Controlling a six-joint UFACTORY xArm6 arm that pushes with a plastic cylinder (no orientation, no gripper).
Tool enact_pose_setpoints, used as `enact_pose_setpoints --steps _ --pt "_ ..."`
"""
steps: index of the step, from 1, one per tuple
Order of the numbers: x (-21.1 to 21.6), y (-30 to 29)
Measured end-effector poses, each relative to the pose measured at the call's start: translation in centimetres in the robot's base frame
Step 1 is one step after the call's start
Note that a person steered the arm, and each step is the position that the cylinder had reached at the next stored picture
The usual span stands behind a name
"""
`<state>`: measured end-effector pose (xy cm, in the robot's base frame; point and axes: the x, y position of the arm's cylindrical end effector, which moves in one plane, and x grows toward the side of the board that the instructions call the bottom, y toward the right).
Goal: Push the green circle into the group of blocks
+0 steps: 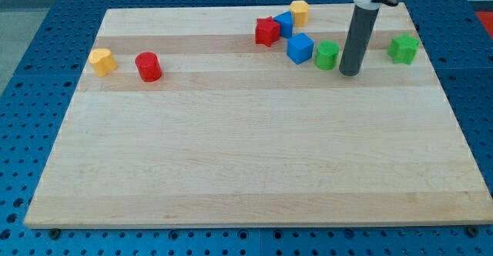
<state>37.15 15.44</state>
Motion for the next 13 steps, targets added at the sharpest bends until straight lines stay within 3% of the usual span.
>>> enact_pose_setpoints --steps 2,4,7,10,13 --pt "0.0 -1.5" --pt "-0.9 -8.9" --pt "-6.1 -18.0" --pt "2.7 -10.6" --pt "0.9 -3.5"
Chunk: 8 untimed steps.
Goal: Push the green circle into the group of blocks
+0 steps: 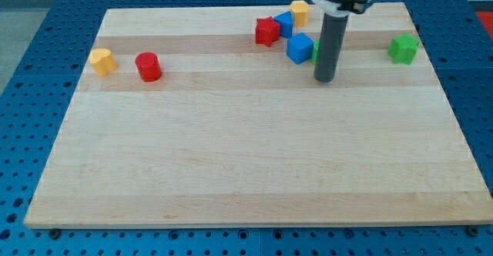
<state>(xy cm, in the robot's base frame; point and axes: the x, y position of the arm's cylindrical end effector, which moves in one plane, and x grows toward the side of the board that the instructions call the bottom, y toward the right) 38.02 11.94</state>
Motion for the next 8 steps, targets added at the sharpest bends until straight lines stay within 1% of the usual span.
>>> enact_pose_setpoints --steps 1,2,3,5,6,8 --pt "-1.0 0.6" --pt "-3.1 0.5" --pt "-5.8 -0.7" --pt "-12.2 -5.0" --pt "-14.3 -6.2" --pt "-14.3 -5.1"
